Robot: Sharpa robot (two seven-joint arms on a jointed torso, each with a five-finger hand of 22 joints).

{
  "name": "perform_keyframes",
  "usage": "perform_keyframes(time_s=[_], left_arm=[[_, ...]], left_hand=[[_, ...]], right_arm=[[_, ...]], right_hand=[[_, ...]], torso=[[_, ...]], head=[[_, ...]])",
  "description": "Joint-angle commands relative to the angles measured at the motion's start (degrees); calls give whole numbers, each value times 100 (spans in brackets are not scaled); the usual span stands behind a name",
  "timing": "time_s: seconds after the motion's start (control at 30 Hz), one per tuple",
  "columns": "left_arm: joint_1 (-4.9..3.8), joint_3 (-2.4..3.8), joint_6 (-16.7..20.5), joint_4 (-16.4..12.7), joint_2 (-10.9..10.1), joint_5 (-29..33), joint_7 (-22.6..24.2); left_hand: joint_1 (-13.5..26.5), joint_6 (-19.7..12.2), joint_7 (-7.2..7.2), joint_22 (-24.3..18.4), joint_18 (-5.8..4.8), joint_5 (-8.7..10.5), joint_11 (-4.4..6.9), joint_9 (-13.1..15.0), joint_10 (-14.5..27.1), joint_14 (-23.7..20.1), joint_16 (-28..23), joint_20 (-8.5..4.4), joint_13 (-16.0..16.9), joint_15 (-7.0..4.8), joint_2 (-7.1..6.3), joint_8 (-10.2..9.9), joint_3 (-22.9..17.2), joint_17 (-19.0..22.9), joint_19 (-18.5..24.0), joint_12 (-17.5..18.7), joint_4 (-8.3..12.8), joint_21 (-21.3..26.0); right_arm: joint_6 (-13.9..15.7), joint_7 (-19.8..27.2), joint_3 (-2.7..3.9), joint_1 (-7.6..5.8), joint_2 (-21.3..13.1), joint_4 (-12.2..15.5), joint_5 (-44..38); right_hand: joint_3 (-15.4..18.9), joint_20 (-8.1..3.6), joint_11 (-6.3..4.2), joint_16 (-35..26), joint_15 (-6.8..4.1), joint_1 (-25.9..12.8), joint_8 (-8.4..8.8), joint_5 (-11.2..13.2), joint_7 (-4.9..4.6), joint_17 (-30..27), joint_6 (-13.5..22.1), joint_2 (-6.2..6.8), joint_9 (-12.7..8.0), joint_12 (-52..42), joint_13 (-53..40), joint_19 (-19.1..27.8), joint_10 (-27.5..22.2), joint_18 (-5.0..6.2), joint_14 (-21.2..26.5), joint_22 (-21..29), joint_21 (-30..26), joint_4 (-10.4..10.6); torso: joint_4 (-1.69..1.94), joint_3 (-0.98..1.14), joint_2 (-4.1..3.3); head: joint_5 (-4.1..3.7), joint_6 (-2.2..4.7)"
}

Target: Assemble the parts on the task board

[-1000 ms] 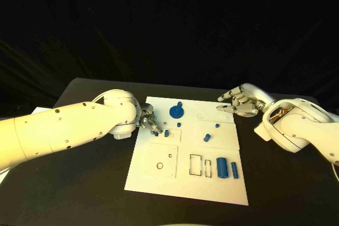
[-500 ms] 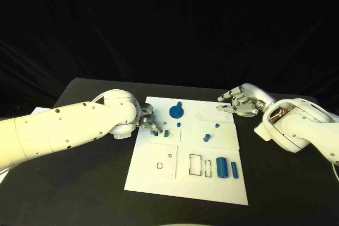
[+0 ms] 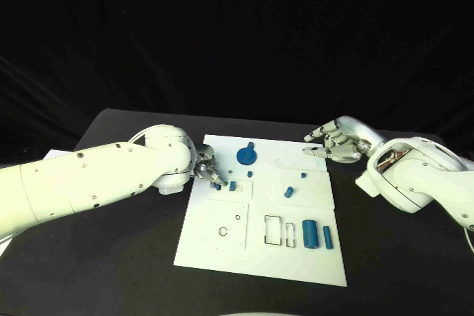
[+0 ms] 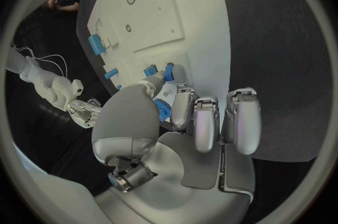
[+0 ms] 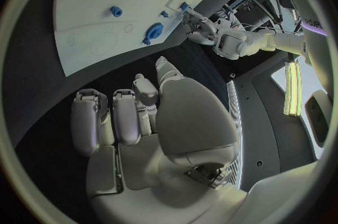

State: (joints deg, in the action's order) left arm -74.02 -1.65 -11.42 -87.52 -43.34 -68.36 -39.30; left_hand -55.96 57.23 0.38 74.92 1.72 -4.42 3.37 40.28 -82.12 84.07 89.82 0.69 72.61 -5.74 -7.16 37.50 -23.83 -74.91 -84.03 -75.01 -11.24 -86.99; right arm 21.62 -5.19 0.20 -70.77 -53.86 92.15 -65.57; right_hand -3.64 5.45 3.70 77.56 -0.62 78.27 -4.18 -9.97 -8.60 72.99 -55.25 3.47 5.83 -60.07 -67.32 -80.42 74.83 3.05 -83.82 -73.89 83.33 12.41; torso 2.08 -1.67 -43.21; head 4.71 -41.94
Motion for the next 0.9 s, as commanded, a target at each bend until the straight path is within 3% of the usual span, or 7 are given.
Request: perform_keyframes(time_s=[0.03,0.3,0.67,0.9], left_arm=[[35,-28,-162,10,5,1,-201],[35,-28,-56,25,1,-5,-244],[35,-28,16,22,-10,-6,-272],[37,-22,440,-54,-123,51,-162]], left_hand=[[81,36,-5,1195,-88,18,-14,-12,-45,593,18,-34,5,-29,-1,-10,119,-1509,-478,-15,-52,-27],[172,57,-13,1222,-95,17,-8,-31,-54,593,18,-40,6,-35,8,-11,462,-1509,-487,-5,-218,-48],[177,61,-15,1228,-96,16,-6,-34,-54,593,18,-41,2,-37,23,-11,546,-1509,-489,1,-258,-53],[185,-10,4,1086,-56,2,-14,-44,5,593,18,-49,-91,-42,89,-31,737,-1509,-433,94,-400,78]], right_arm=[[-25,5,0,0,2,5,-37],[-24,7,0,0,2,3,-37],[-25,10,0,0,3,-6,-37],[-33,15,0,0,22,-28,-37]], right_hand=[[24,-6,-29,-33,-29,-19,-11,-26,12,-8,-42,-38,9,14,7,43,0,52,-258,5,-23,-6],[24,-6,-29,-33,-29,-19,-11,-26,12,-8,-42,-38,9,14,7,43,0,52,-258,5,-23,-6],[24,-6,-29,-33,-29,-19,-11,-26,12,-8,-42,-38,9,14,7,43,0,52,-258,5,-23,-6],[24,-6,-29,-33,-29,-19,-11,-26,12,-8,-42,-38,9,14,7,43,0,52,-258,5,-23,-6]], torso=[[0,0,1],[-3,1,0],[0,0,2],[-4,-5,1]], head=[[6,3],[9,6],[12,10],[11,20]])
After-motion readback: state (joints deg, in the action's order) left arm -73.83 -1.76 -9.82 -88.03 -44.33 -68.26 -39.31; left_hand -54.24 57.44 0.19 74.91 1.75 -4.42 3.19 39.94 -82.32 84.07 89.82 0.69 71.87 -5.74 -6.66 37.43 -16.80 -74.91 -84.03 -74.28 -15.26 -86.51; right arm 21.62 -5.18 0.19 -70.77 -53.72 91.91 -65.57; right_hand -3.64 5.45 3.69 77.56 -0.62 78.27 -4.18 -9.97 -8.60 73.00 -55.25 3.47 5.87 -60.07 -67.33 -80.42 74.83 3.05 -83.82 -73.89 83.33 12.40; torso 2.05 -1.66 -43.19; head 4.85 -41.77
